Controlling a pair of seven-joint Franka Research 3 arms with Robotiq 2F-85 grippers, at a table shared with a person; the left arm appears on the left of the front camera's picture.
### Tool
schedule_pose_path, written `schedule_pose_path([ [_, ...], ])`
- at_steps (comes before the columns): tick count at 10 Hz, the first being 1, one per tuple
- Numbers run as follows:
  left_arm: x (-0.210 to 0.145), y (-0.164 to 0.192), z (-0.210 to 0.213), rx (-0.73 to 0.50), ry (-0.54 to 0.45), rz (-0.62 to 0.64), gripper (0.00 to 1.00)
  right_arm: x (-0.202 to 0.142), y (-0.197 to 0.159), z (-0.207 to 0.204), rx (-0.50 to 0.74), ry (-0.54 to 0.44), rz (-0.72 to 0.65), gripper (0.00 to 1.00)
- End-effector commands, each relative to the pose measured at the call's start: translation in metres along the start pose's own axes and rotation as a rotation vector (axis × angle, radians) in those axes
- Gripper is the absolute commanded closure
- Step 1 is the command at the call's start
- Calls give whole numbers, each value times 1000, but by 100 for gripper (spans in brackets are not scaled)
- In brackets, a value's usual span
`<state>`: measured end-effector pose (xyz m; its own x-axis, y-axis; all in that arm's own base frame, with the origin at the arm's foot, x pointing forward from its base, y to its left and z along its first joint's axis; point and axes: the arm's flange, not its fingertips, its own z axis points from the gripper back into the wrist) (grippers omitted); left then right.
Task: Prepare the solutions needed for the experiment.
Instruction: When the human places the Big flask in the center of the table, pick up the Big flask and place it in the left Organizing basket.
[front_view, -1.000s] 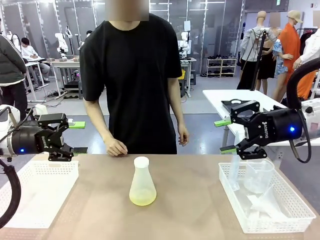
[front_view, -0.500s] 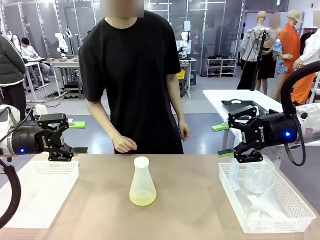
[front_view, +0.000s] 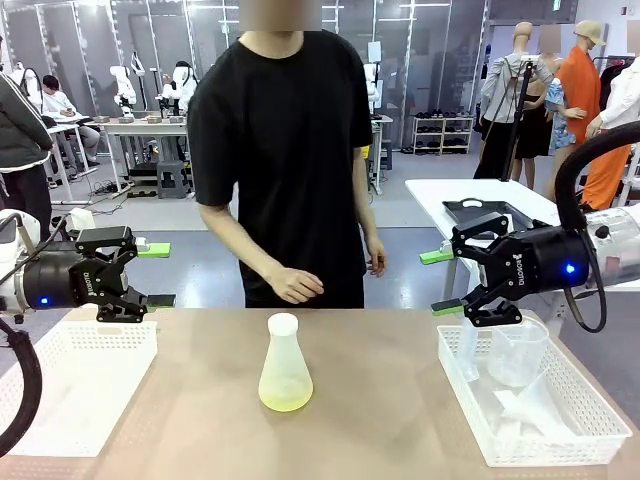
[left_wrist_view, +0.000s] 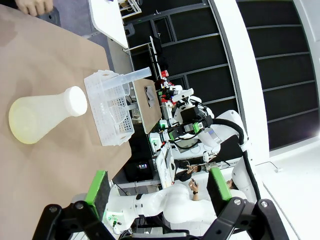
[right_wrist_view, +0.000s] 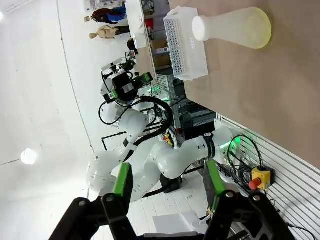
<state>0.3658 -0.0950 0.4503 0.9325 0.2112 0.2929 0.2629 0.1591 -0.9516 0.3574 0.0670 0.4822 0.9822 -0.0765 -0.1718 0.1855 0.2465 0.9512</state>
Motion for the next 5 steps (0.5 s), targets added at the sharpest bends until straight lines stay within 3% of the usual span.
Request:
schedule_pose_path([
  [1,0,-3,-2,-21,-8,14,0,0,0,1,10,-1,2,28],
  [5,0,-3,-2,-21,-8,14,0,0,0,1,10,-1,2,28],
])
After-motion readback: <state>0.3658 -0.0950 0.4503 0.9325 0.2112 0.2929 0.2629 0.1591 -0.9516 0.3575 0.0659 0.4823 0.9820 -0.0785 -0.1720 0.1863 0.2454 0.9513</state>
